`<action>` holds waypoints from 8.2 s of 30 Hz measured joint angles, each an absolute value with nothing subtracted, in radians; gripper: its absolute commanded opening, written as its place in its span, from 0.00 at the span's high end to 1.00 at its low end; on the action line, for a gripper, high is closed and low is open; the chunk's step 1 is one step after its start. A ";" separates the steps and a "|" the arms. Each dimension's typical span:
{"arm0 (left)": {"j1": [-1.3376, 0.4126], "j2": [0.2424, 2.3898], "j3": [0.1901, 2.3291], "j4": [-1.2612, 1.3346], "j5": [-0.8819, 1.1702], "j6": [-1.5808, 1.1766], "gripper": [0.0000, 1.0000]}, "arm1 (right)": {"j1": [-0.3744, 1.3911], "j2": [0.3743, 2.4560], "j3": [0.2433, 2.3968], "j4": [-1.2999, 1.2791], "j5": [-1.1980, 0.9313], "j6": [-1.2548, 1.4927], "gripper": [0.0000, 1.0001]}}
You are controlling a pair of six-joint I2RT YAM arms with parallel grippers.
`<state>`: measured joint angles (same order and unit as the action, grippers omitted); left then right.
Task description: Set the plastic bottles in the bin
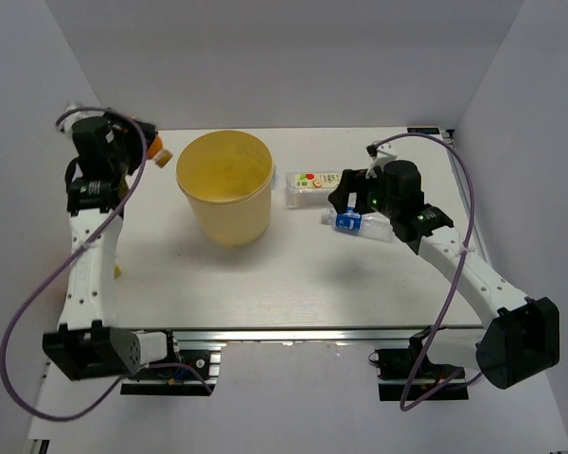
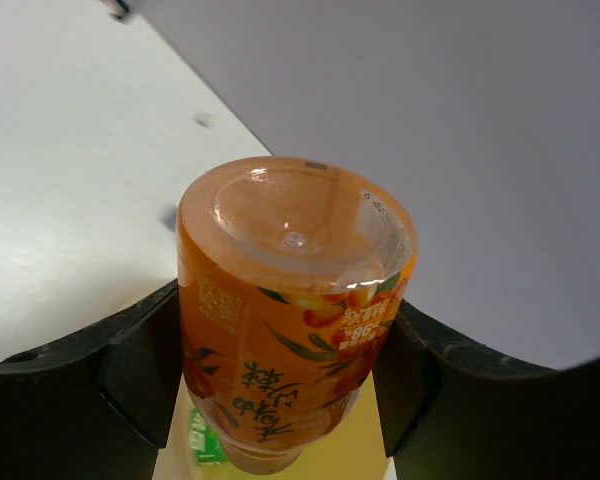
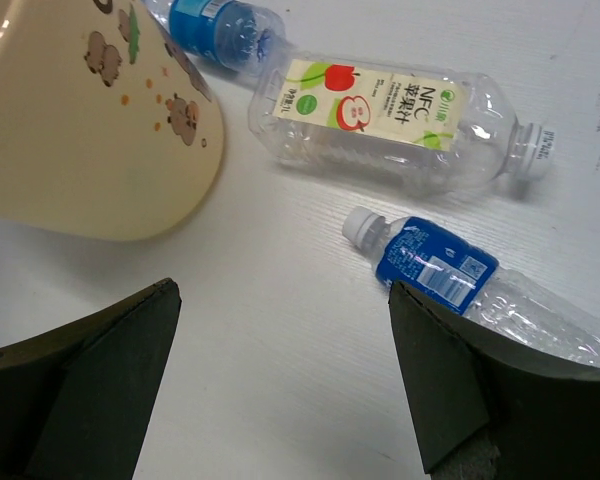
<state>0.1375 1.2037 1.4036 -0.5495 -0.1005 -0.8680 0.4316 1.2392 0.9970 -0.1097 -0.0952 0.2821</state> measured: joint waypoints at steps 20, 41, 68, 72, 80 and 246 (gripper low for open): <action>-0.210 1.610 1.738 -0.515 0.009 -0.613 0.02 | 0.414 1.219 1.002 -0.240 -0.007 -0.297 0.11; -0.244 1.590 1.797 -0.680 -0.270 -0.601 0.02 | 0.271 1.651 1.185 -0.394 -0.145 -0.657 0.14; -0.221 1.099 1.269 -1.090 -0.804 -0.978 0.02 | 0.285 1.888 1.264 -0.413 -0.370 -0.529 0.16; -0.221 1.052 1.245 -1.137 -0.819 -0.987 0.02 | 0.313 1.900 1.230 -0.391 -0.342 -0.499 0.19; -0.221 1.019 1.224 -1.158 -0.833 -0.996 0.02 | 0.354 1.836 1.196 -0.372 -0.305 -0.442 0.52; 0.939 1.210 0.711 -0.601 -0.245 -0.906 0.12 | 0.413 1.000 0.787 -0.064 -0.163 0.180 0.11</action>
<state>0.9386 1.2098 0.7113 -0.6006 -0.2451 -0.9058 0.4133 1.0000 0.7872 -0.0639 -0.1635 0.1799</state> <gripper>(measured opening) 0.938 0.895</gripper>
